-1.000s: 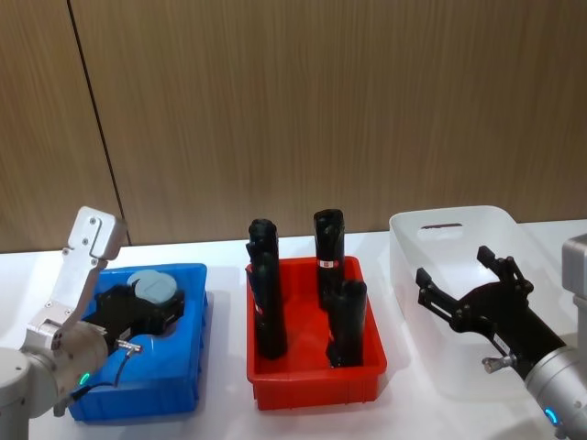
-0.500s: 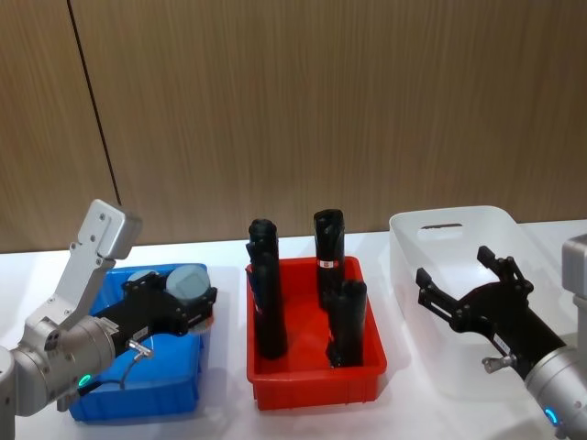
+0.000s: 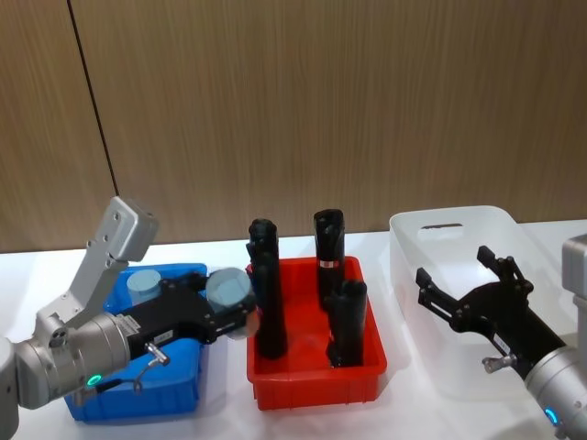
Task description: Pick the cotton swabs from the blue box and place them into the white box.
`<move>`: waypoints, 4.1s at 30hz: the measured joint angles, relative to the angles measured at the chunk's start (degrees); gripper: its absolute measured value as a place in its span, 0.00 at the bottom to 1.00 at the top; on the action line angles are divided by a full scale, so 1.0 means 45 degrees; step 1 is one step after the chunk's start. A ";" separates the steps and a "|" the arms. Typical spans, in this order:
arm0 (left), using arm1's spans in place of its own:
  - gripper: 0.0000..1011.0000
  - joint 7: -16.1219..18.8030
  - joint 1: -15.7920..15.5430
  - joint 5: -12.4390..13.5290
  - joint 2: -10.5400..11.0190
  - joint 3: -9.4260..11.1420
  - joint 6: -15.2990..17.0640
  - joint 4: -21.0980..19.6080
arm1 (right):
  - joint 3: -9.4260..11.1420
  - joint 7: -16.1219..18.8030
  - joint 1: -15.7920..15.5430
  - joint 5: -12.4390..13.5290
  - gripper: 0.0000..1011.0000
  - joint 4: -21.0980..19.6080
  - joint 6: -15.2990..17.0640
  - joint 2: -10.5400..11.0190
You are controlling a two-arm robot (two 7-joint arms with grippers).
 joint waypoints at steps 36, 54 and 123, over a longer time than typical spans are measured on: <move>0.66 -0.6033 -0.1738 -0.0759 -0.1050 0.0759 -0.1368 0.2229 | 0.0000 -0.0001 0.0000 0.0000 0.99 0.0000 0.0000 -0.0001; 0.66 -0.6554 -0.1924 -0.0849 -0.1164 0.0851 -0.1492 0.2458 | 0.0044 0.0480 0.0021 -0.0063 0.99 -0.0025 0.0047 0.0132; 0.66 -0.6718 -0.1973 -0.0872 -0.1198 0.0874 -0.1522 0.2521 | -0.0386 0.9642 0.2606 0.0422 0.99 0.1012 0.3881 0.1455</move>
